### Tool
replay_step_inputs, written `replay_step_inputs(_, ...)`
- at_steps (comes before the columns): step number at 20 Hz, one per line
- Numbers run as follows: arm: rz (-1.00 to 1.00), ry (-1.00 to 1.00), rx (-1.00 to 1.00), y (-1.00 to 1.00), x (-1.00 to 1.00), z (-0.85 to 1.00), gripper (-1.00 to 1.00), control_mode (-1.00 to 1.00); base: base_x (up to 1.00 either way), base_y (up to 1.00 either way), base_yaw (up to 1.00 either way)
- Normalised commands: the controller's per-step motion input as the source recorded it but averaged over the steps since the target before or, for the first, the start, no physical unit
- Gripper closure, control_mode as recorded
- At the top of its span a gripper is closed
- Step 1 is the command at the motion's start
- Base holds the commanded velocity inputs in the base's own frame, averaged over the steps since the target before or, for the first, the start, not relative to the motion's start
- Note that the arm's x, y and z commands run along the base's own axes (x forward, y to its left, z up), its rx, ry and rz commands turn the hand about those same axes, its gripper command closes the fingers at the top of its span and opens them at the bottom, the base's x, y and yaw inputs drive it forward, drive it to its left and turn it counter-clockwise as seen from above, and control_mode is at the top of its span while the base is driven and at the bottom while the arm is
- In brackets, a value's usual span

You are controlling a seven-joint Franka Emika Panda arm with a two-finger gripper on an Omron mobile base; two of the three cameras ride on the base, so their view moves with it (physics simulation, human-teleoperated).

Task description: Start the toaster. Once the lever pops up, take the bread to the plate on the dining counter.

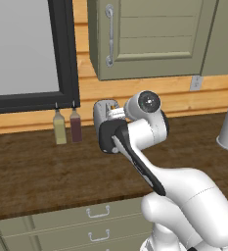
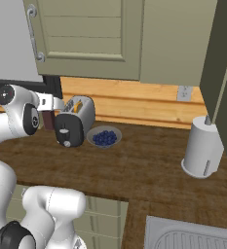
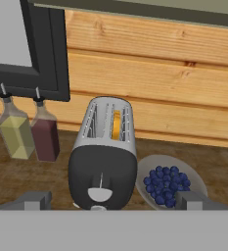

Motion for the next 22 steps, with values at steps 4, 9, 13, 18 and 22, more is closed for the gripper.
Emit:
replay_step_inputs(4,0.0,0.0,0.0,0.0,0.0,0.02,-1.0,-1.0,0.0,0.0,0.0)
replay_step_inputs(9,0.0,0.03,0.0,-0.09,-0.04,0.04,-1.0,-1.0,0.0,0.0,0.0)
replay_step_inputs(13,0.0,0.07,0.0,-0.13,-0.28,0.0,-1.0,-1.0,0.0,0.0,0.0)
replay_step_inputs(18,0.0,0.03,0.0,-0.11,-0.32,0.0,-1.0,-1.0,0.0,0.0,0.0)
replay_step_inputs(22,-0.02,0.0,0.0,-0.06,-0.02,0.0,-1.0,-1.0,0.0,0.0,0.0)
